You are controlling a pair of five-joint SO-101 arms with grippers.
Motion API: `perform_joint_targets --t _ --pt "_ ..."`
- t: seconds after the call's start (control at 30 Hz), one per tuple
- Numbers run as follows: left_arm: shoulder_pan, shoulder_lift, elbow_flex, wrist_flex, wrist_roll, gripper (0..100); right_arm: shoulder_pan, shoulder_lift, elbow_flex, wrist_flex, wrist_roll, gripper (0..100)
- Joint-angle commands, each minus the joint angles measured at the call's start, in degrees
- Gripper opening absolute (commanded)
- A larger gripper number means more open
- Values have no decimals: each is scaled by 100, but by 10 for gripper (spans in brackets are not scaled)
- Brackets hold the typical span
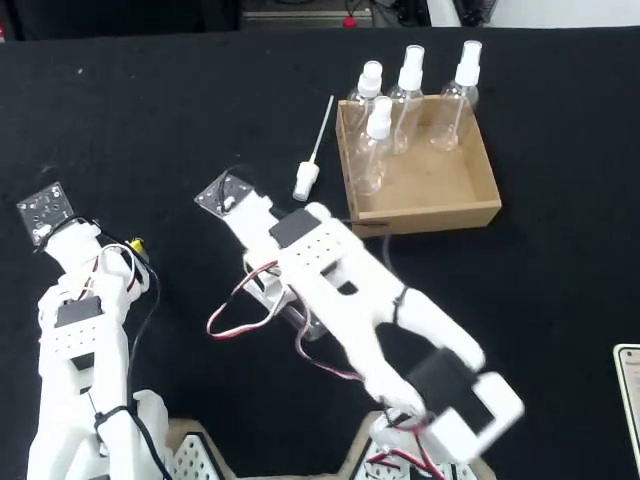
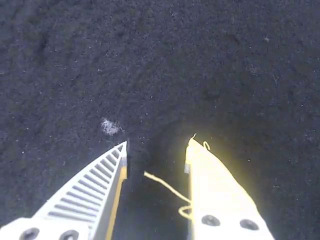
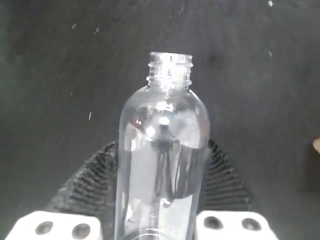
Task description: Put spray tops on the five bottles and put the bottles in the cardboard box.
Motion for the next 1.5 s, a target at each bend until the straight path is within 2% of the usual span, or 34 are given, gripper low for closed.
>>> perform_joint_targets --t 0.0,0.07,0.2,0.3,0.43,0.83,1.07,1.47 --pt "-40 -70 -268 -141 62 188 53 -954 -180 352 149 106" --pt "-40 -62 -268 -141 62 188 35 -1279 40 308 176 106" --pt "-40 -53 -268 -141 62 188 18 -1508 629 -422 211 106" --pt "-40 -53 -259 -141 62 188 44 -1341 954 -1055 211 104" --pt "-75 -53 -259 -141 62 188 26 -646 892 -1354 211 104" --pt "-75 -70 -224 -149 62 188 53 1121 -532 -369 202 109" --pt "-75 -70 -233 -149 62 188 26 1464 -989 290 176 312" --pt "-84 -70 -242 -149 62 188 44 1499 -980 158 202 280"
